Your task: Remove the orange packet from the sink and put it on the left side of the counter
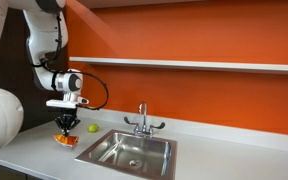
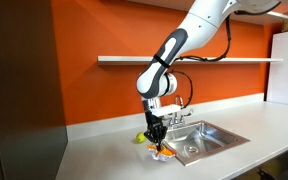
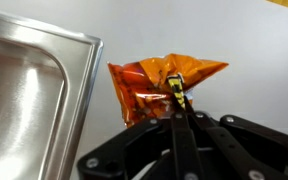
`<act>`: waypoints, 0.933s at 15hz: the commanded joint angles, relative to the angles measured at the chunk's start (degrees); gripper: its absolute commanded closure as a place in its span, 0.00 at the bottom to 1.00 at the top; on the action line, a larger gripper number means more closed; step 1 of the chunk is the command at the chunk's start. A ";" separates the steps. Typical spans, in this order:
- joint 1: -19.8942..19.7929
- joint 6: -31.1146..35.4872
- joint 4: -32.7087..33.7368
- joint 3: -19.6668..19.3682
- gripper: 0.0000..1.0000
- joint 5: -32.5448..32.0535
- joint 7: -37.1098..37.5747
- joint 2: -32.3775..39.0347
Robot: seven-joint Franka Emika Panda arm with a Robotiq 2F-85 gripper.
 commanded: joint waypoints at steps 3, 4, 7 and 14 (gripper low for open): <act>-0.07 -0.96 2.18 0.44 0.74 -0.18 -1.02 3.55; -0.01 -1.05 2.38 0.41 0.71 -0.31 -0.99 3.85; 0.07 -1.44 2.98 0.29 0.51 -0.46 -0.68 4.32; 0.24 -5.00 3.14 0.58 0.00 -0.16 0.55 -2.24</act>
